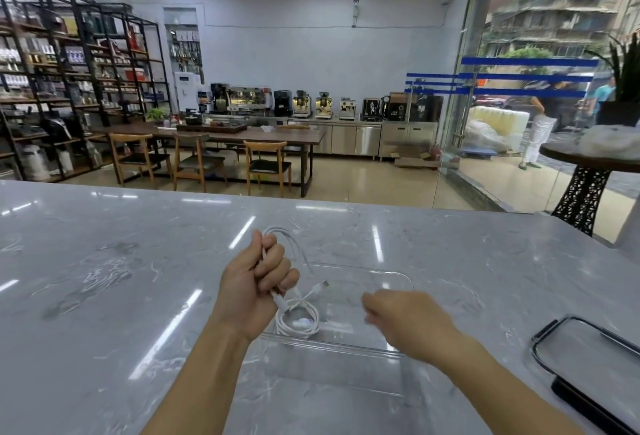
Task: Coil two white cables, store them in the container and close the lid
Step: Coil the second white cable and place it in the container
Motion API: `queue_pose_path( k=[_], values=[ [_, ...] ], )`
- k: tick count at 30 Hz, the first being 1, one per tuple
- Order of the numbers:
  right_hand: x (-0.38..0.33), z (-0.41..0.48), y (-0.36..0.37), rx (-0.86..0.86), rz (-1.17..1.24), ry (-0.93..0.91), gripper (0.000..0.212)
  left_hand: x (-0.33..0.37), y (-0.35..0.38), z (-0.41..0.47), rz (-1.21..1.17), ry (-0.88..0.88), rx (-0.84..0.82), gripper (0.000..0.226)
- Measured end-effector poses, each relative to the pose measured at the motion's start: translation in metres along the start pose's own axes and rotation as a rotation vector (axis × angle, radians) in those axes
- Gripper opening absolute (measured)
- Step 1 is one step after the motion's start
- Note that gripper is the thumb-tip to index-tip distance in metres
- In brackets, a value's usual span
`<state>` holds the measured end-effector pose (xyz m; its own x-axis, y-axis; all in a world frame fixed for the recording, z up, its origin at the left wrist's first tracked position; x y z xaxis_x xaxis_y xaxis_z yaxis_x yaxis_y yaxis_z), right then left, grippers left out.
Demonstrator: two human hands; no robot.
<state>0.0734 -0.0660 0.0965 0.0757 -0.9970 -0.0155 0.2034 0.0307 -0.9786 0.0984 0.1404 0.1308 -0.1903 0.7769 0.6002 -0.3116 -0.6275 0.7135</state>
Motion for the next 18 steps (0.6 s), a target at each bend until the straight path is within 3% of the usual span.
queue_pose_path(
  k=[3, 8, 11, 14, 18],
  values=[
    [-0.017, -0.010, -0.012, -0.033, -0.066, -0.322, 0.009, -0.008, 0.004, 0.000, 0.263, -0.005, -0.056, 0.037],
    [-0.029, -0.019, -0.032, 0.315, 0.036, -0.548, 0.013, -0.021, 0.018, -0.015, 0.747, 0.003, -0.258, 0.035],
    [-0.026, -0.015, -0.049, 0.440, 0.173, -0.548, 0.001, -0.027, 0.023, -0.022, 0.952, -0.047, -0.446, 0.038],
    [-0.015, -0.013, -0.055, 0.534, 0.203, -0.490, 0.024, -0.031, 0.026, -0.028, 1.020, -0.144, -0.558, 0.036],
    [-0.006, -0.011, -0.055, 0.421, 0.429, -0.382, 0.037, -0.031, 0.030, -0.033, 0.806, -0.267, -0.593, 0.042]
  ],
)
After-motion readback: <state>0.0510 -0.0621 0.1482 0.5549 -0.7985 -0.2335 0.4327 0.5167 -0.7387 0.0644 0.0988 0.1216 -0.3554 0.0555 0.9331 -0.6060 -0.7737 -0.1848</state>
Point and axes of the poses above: each hand's wrist, its own z-axis towards the middle knuckle, its own y-axis out of the palm, x = y × z, the point moved 1 cm from there along z, towards the middle knuckle, and after that the axes turned 15 degrees about y, right-handed, at the moved point
